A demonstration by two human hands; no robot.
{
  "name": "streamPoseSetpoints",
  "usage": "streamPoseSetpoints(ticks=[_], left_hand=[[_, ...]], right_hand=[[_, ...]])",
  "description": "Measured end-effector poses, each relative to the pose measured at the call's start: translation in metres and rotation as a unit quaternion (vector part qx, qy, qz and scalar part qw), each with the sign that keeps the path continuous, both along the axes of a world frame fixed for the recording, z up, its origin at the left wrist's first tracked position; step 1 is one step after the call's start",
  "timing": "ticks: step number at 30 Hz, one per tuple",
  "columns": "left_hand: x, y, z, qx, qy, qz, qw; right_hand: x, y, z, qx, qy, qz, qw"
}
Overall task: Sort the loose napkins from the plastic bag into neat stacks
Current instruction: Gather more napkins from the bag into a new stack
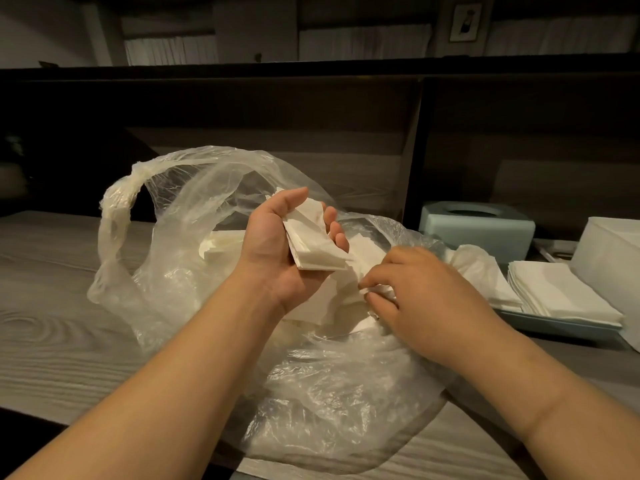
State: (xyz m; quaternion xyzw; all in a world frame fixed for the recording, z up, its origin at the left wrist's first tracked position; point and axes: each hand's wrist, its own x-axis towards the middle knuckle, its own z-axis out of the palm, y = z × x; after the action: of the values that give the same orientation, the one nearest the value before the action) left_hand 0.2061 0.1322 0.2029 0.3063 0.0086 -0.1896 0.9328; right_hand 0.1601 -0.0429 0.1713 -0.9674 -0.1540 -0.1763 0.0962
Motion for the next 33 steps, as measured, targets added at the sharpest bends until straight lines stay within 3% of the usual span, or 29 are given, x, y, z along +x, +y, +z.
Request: streamPoseSetpoints(ticks=[3,8,10,12,13,15,17,21,25,30,33], left_hand=[[0.0,0.0,0.0,-0.008,0.0,-0.006,1.0],[-0.002,0.0,0.001,-0.025,0.005,-0.007,1.0],[-0.002,0.0,0.001,-0.027,0.006,-0.004,1.0],[-0.002,0.0,0.002,-0.026,0.007,0.003,1.0],[-0.002,0.0,0.002,-0.024,0.008,0.007,1.0],[-0.002,0.0,0.002,-0.021,0.004,0.015,1.0],[-0.002,-0.001,0.002,-0.021,0.0,0.018,1.0],[-0.001,0.0,0.0,-0.018,-0.006,0.01,1.0],[0.0,0.0,-0.001,-0.014,-0.011,0.009,1.0],[0.0,-0.001,0.0,-0.012,-0.011,0.017,1.0],[-0.001,-0.001,0.001,-0.009,-0.004,0.023,1.0]], right_hand=[[0.003,0.002,-0.001,0.031,-0.021,-0.029,0.999],[0.003,0.001,-0.001,0.224,-0.077,-0.052,0.97],[-0.002,0.0,0.005,0.389,-0.061,-0.011,0.919],[-0.007,-0.002,0.016,0.564,0.004,0.023,0.825],[-0.008,-0.003,0.019,0.604,0.034,0.013,0.796],[-0.006,-0.006,0.019,0.59,0.059,-0.03,0.805],[-0.001,-0.009,0.015,0.518,0.049,-0.059,0.852],[0.0,-0.007,0.01,0.433,0.055,-0.036,0.899],[0.002,-0.008,0.009,0.475,0.067,-0.043,0.876],[0.007,-0.013,0.01,0.558,0.009,-0.088,0.825],[0.007,-0.016,0.01,0.53,0.027,-0.079,0.844]])
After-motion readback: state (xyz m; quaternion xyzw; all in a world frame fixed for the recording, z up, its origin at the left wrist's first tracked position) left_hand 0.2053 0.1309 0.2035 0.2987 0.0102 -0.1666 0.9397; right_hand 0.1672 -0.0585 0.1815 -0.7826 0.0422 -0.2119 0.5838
